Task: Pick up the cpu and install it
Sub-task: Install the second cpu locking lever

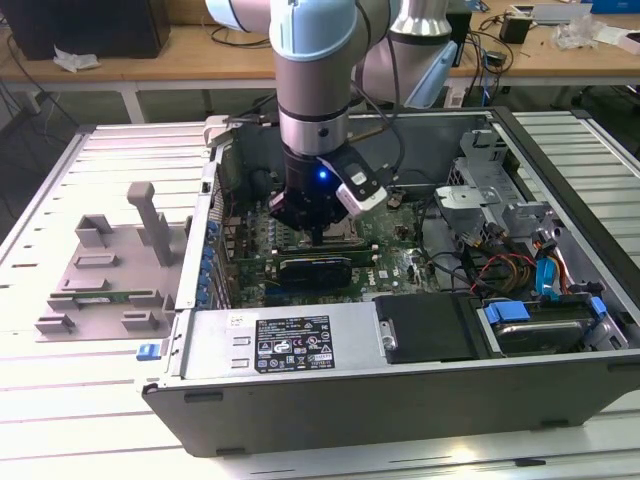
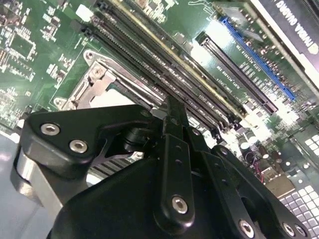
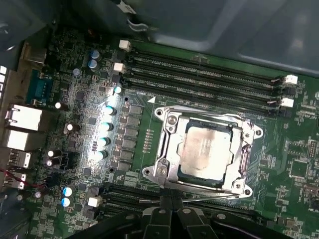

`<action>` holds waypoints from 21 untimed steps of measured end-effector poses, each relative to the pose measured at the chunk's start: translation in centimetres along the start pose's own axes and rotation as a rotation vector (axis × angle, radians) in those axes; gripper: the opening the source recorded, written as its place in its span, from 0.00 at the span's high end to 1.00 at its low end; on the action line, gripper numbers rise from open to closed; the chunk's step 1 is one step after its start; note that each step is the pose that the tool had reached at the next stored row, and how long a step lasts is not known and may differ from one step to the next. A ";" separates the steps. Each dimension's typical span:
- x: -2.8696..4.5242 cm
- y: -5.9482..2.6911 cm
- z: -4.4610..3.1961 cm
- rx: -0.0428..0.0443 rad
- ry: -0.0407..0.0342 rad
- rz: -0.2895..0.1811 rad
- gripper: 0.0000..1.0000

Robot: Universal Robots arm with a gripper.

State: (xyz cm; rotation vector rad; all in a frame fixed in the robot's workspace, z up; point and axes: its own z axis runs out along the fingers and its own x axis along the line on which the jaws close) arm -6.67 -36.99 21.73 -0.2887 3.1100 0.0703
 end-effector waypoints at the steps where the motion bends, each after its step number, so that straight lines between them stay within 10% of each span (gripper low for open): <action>1: 0.01 -0.02 0.06 0.0003 -0.0003 0.009 0.89; 8: 0.25 -0.30 0.45 -0.0183 -0.0050 0.044 0.89; 11: 0.75 -0.28 0.50 -0.0677 -0.0132 0.046 0.89; 19: 1.43 -2.10 0.50 -0.1099 -0.0202 0.047 0.89; 21: 1.79 -2.17 0.59 -0.1329 -0.0240 0.047 0.89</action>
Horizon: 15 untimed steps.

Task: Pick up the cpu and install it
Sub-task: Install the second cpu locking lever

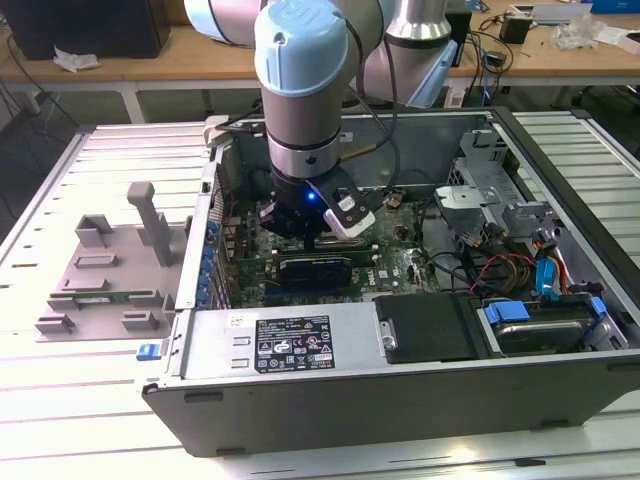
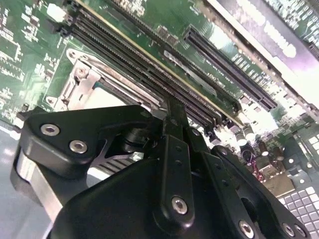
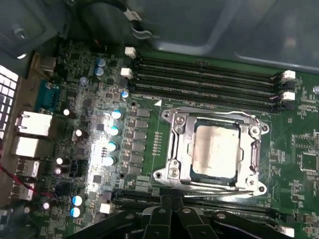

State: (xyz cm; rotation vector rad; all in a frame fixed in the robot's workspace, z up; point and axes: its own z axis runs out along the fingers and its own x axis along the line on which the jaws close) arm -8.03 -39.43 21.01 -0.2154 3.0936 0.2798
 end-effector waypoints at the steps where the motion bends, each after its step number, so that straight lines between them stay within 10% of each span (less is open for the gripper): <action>1: 0.09 -0.02 0.02 -0.0070 -0.0009 0.000 0.89; 8: 0.56 -0.10 0.22 -0.0560 -0.0083 0.003 0.89; 15: 0.65 -0.38 0.84 -0.0741 -0.0202 0.048 0.89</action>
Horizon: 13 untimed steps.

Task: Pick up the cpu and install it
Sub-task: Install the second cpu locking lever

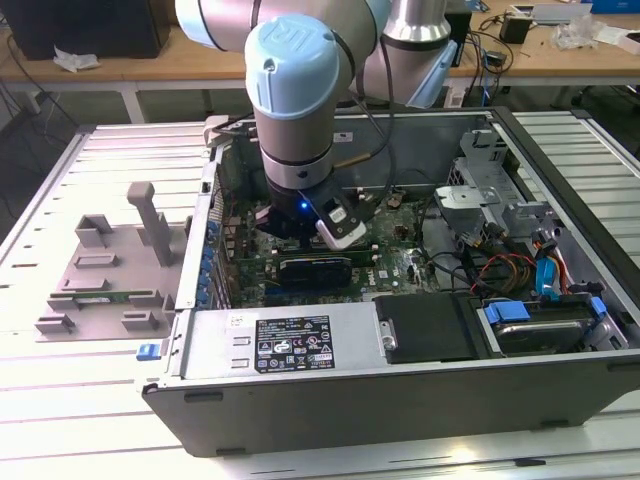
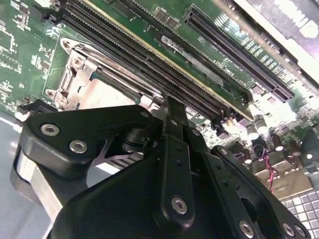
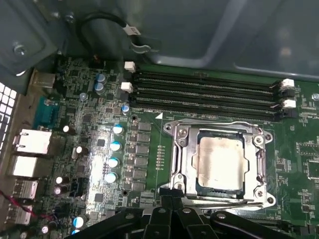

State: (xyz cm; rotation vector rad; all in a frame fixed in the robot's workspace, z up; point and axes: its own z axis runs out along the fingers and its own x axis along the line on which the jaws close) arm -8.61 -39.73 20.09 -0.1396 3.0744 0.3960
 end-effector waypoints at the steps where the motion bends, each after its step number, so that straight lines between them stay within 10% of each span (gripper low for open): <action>1: 0.00 0.00 0.01 -0.0039 -0.0028 0.009 0.89; 13: 0.05 -0.68 -0.20 -0.0067 -0.0230 0.084 0.89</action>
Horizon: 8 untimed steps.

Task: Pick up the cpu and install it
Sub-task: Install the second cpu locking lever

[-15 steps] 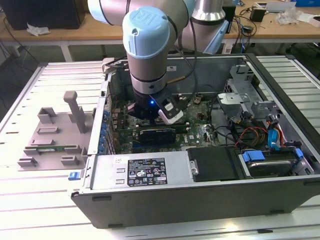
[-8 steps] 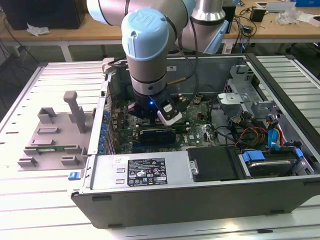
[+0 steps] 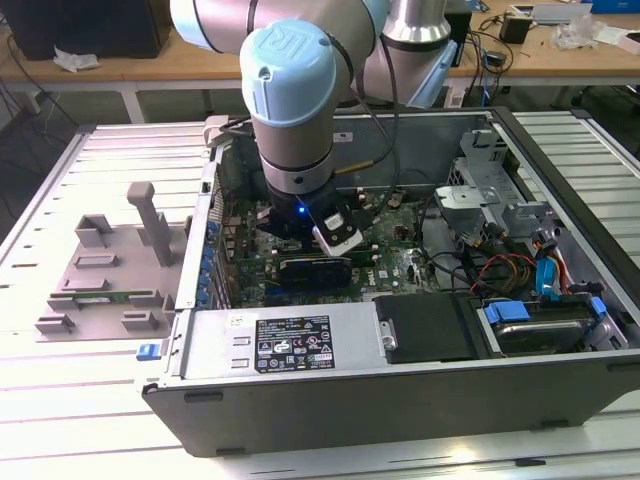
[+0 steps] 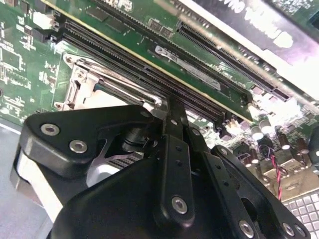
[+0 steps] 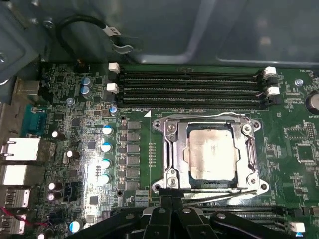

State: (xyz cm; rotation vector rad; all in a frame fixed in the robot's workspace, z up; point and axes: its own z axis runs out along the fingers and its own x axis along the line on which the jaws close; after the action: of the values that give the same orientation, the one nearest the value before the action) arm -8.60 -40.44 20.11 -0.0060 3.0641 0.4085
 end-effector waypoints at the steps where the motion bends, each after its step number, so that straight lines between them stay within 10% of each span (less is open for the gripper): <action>1: 0.00 -0.06 -0.04 0.0000 -0.0010 0.003 0.89; 8: 0.08 -0.43 -0.15 -0.0079 -0.0064 0.024 0.89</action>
State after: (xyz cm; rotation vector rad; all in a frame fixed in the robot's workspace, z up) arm -8.69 -40.90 20.13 0.0312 3.0590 0.4211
